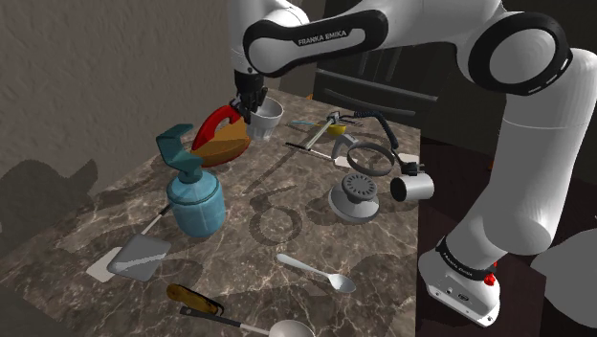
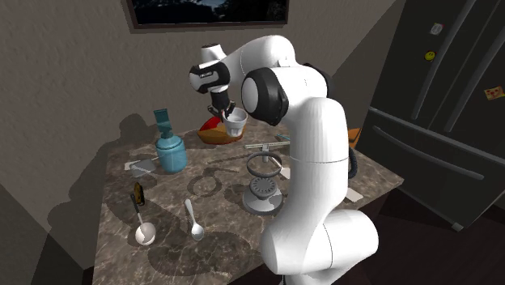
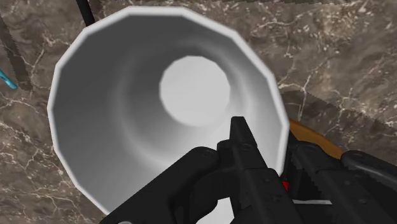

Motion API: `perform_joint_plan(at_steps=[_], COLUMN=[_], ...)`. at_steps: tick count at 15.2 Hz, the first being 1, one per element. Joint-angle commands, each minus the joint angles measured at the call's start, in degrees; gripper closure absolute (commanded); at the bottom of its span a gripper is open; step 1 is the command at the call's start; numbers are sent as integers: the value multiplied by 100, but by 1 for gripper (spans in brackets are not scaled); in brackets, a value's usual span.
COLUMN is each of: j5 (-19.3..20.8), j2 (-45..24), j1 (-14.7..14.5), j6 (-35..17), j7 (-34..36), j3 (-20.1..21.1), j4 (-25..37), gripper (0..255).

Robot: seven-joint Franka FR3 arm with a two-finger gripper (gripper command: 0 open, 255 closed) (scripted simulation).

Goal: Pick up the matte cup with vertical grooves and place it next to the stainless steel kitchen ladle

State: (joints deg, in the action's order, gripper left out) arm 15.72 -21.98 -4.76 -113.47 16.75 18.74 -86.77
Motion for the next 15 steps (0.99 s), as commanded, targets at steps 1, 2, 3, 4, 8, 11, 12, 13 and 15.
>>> perform_joint_plan(at_steps=[1, 2, 3, 4, 8, 11, 12, 13, 15], j5=[-12, -20, -27, -34, -55, -63, -64, -65, -63], j2=[-2, 6, 12, 17, 23, 11, 3, -7, -31], j1=[-16, -20, -24, -28, -51, -74, -83, -92, -114], j6=[157, 229, 301, 374, 674, 908, 987, 1068, 1233], j7=[-22, -35, -48, -62, -112, -147, -159, -171, -193], j3=[7, 11, 14, 17, 28, 34, 36, 37, 40], j4=[161, 227, 294, 363, 662, 912, 1000, 1091, 1282], gripper=[255, 255, 255, 255, 255, 255, 255, 255, 255])
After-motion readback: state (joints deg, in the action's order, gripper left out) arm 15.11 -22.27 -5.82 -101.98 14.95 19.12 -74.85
